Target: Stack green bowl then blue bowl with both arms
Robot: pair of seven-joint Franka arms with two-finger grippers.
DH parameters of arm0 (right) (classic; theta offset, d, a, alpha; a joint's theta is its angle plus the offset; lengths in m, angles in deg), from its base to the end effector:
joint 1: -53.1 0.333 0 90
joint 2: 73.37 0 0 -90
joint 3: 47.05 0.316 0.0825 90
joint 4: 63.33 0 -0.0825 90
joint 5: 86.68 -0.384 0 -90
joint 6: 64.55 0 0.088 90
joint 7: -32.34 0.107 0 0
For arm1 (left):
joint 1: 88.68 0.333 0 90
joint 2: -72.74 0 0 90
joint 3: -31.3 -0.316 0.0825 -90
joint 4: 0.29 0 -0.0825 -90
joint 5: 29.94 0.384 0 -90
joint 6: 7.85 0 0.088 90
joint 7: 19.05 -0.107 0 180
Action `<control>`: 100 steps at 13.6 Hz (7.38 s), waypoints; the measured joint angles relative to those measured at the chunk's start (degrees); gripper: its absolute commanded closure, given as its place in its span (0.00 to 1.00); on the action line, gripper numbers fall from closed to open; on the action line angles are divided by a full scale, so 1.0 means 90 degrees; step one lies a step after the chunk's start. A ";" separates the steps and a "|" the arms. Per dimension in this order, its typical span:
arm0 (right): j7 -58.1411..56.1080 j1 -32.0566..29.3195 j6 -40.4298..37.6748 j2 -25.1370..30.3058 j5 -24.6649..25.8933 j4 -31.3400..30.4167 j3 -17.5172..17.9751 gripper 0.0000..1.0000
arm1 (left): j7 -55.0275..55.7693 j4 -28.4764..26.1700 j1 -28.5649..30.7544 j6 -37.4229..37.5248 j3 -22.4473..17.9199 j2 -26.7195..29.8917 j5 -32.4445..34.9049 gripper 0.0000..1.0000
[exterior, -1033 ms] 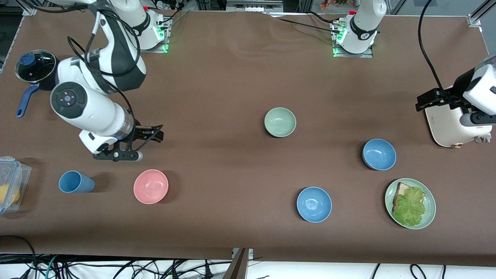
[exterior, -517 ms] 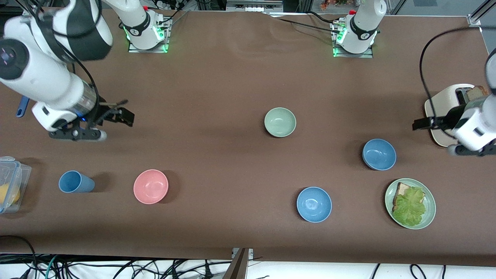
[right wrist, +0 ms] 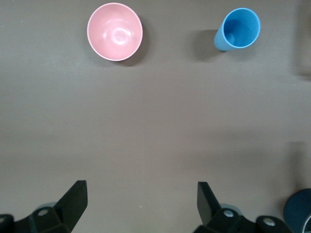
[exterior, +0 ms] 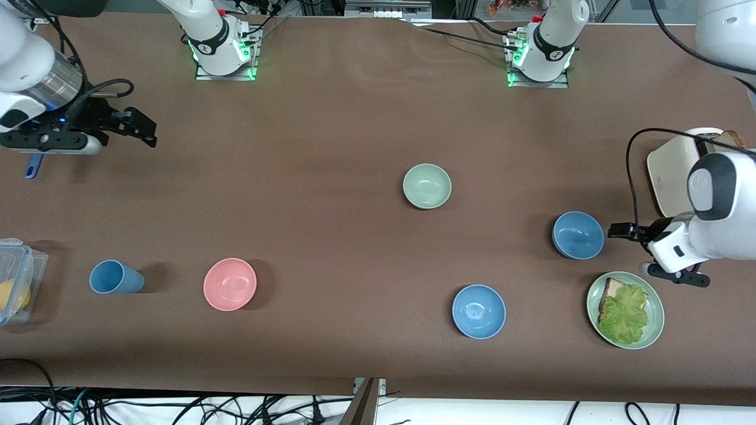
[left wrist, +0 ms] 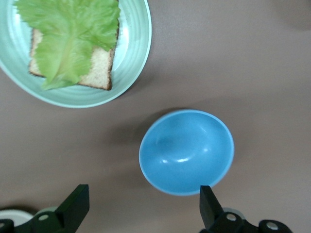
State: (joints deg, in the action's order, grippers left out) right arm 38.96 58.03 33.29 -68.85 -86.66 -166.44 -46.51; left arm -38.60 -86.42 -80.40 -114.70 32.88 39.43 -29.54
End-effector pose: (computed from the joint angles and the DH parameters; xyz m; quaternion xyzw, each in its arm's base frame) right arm 0.5335 0.0512 0.5706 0.9999 -0.0100 -0.0065 0.0012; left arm 0.6750 0.0826 0.3114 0.9877 -0.1112 -0.1056 0.0293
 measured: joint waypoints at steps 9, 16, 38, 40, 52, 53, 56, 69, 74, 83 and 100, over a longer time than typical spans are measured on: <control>-0.0103 -0.0035 -0.0219 0.0094 -0.0455 0.0223 -0.0231 0.00 | -0.0114 -0.1470 0.0123 -0.1641 0.0004 -0.0100 0.0216 0.45; -0.0107 -0.0038 -0.0543 -0.0018 -0.0455 0.0724 -0.0394 0.00 | -0.0114 -0.1479 0.0054 -0.1685 0.0029 -0.0303 0.0216 1.00; -0.0107 -0.0040 -0.0539 -0.0358 -0.0222 0.0891 -0.0421 0.00 | 0.3154 0.0190 -0.1206 0.1596 0.2766 0.0211 -0.0097 1.00; -0.0107 -0.0040 -0.0539 -0.0358 -0.0222 0.0892 -0.0421 0.00 | 0.3216 -0.0189 -0.1304 0.1032 0.2762 0.0184 -0.0096 1.00; -0.0107 -0.0040 -0.0539 -0.0361 -0.0220 0.0892 -0.0422 0.00 | 0.3259 -0.1343 -0.1646 -0.0654 0.2746 -0.0084 0.0181 1.00; -0.0107 -0.0040 -0.0539 -0.0361 -0.0220 0.0892 -0.0422 0.00 | 0.3260 -0.1362 -0.1666 -0.0729 0.2742 -0.0136 0.0182 1.00; -0.0107 -0.0040 -0.0539 -0.0362 -0.0220 0.0892 -0.0422 0.00 | 0.3273 -0.1383 -0.1675 -0.0848 0.2731 -0.0251 0.0203 0.01; -0.0107 -0.0041 -0.0539 -0.0365 -0.0219 0.0893 -0.0423 0.00 | 0.4027 -0.0163 -0.1113 0.0945 0.2617 0.0687 0.0216 0.00; -0.0107 -0.0042 -0.0539 -0.0365 -0.0218 0.0893 -0.0423 0.00 | 0.4029 0.0487 -0.0802 0.1352 0.2567 0.0753 0.0260 0.00; -0.0107 -0.0047 -0.0539 -0.0388 -0.0217 0.0894 -0.0428 0.00 | 0.3330 0.2136 -0.0180 0.3202 0.2563 0.0931 0.0665 0.00; -0.0107 -0.0051 -0.0539 -0.0393 -0.0216 0.0894 -0.0431 0.00 | 0.2279 -0.0333 -0.1099 0.2117 0.0207 0.3319 0.0301 0.00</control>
State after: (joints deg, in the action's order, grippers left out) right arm 38.00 57.57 28.44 -72.39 -88.60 -158.40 -50.39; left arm -18.08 -89.42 -90.29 -95.65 34.73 69.30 -26.83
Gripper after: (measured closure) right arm 0.000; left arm 0.000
